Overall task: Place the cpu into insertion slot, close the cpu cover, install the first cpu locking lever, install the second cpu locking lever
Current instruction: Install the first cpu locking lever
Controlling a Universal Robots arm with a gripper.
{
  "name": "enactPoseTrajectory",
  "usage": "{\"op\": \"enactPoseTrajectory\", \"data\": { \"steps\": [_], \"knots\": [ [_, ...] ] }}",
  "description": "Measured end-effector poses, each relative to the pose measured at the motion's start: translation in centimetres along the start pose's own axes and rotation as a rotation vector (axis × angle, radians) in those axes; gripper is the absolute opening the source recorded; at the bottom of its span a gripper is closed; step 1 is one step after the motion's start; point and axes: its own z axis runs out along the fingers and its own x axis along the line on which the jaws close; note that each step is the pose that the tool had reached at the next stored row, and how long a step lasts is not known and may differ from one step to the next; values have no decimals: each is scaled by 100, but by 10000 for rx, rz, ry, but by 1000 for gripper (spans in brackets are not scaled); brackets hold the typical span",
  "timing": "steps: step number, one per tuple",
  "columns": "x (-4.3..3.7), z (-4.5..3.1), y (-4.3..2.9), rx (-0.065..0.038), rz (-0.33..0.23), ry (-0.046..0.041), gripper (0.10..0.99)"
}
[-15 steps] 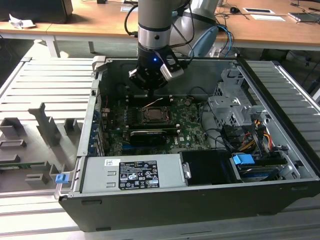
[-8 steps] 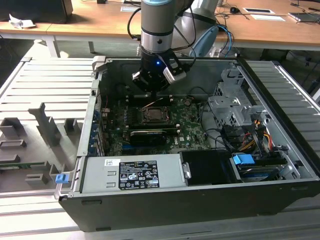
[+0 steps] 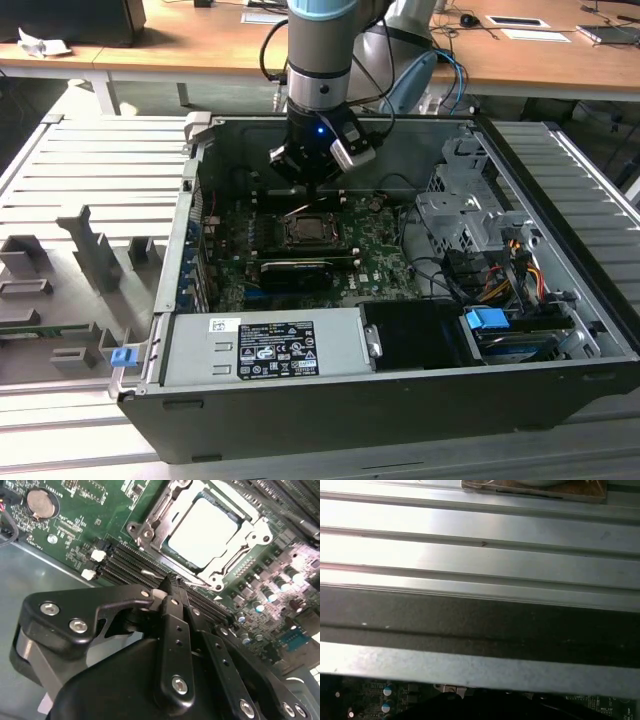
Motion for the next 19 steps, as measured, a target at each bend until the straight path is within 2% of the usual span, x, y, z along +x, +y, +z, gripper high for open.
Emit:
{"op": "enactPoseTrajectory", "data": {
  "steps": [19],
  "knots": [
    [-132,153,-3,-15,81,-4,106]
  ]
}}
